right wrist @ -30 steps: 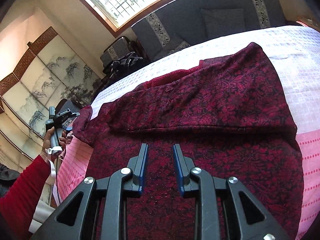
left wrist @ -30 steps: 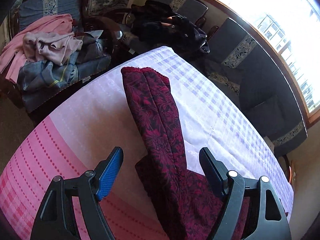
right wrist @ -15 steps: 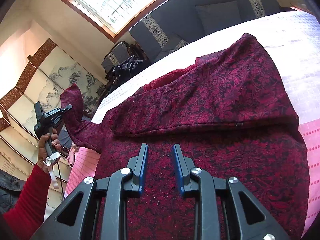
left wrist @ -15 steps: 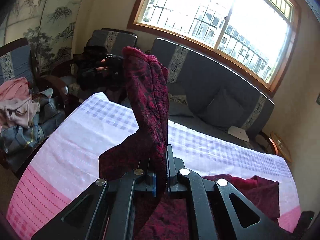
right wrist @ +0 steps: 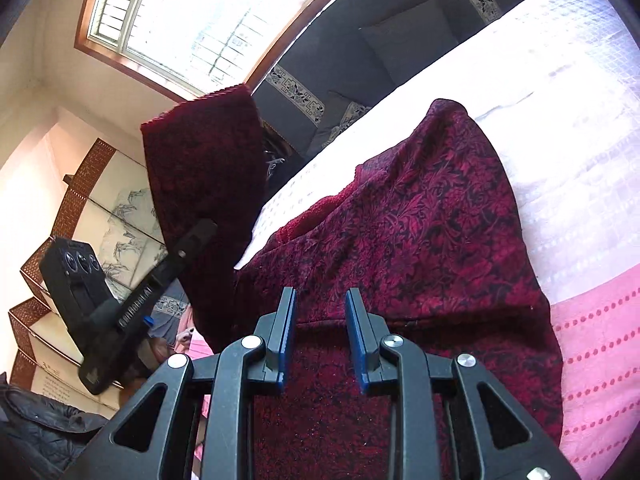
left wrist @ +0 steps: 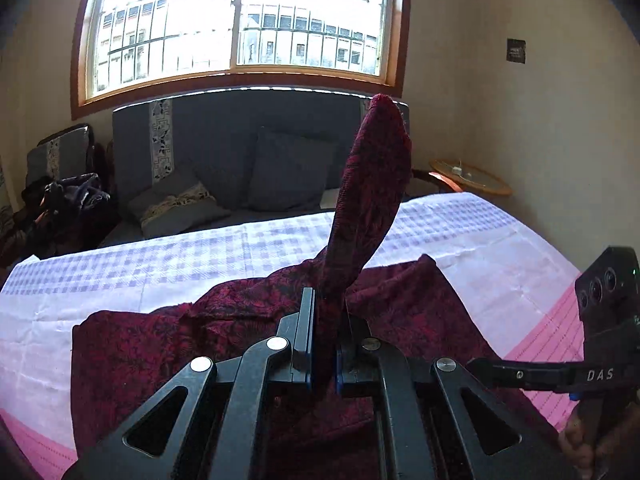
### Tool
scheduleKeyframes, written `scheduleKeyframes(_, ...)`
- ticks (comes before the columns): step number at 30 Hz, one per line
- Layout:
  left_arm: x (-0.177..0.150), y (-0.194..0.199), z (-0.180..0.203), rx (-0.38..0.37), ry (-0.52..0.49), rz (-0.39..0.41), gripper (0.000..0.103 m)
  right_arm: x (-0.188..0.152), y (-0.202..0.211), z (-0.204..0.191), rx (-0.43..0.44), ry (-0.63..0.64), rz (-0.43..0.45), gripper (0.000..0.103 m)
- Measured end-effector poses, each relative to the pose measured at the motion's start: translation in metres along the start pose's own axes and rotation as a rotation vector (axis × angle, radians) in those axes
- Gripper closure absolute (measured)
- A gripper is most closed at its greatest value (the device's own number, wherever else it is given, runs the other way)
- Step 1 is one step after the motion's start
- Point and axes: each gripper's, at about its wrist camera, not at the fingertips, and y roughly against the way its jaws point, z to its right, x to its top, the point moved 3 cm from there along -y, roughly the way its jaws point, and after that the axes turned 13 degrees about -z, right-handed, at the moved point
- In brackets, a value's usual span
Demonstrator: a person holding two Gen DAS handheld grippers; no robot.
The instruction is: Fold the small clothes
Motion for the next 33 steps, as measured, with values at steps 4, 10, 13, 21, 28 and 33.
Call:
scheduleKeyframes(4, -0.035, -0.042, 0.054, 0.088, -0.167, -0.082, 0.080, 0.007, 0.002, 0.019, 0.009, -0.036, -0.004, 0.078)
scheduleKeyframes(10, -0.057, -0.012, 0.084, 0.147, -0.267, 0.051, 0.014, 0.017, -0.001, 0.044, 0.056, -0.110, -0.018, 0.075)
scheduleKeyframes(13, -0.061, 0.012, 0.069, 0.124, -0.241, 0.068, 0.013, 0.021, -0.004, 0.051, 0.092, -0.147, -0.019, 0.074)
scheduleKeyframes(21, -0.109, 0.050, -0.056, 0.022, 0.209, -0.045, 0.012, 0.035, -0.009, 0.056, 0.238, -0.237, -0.066, 0.043)
scheduleKeyframes(28, -0.161, 0.055, -0.143, -0.043, 0.559, -0.072, 0.012, 0.051, -0.017, 0.052, 0.147, -0.238, -0.076, 0.039)
scheduleKeyframes(33, -0.172, 0.055, -0.144, 0.001, 0.591, -0.047, 0.012, 0.060, -0.043, 0.048, -0.031, -0.155, -0.132, 0.093)
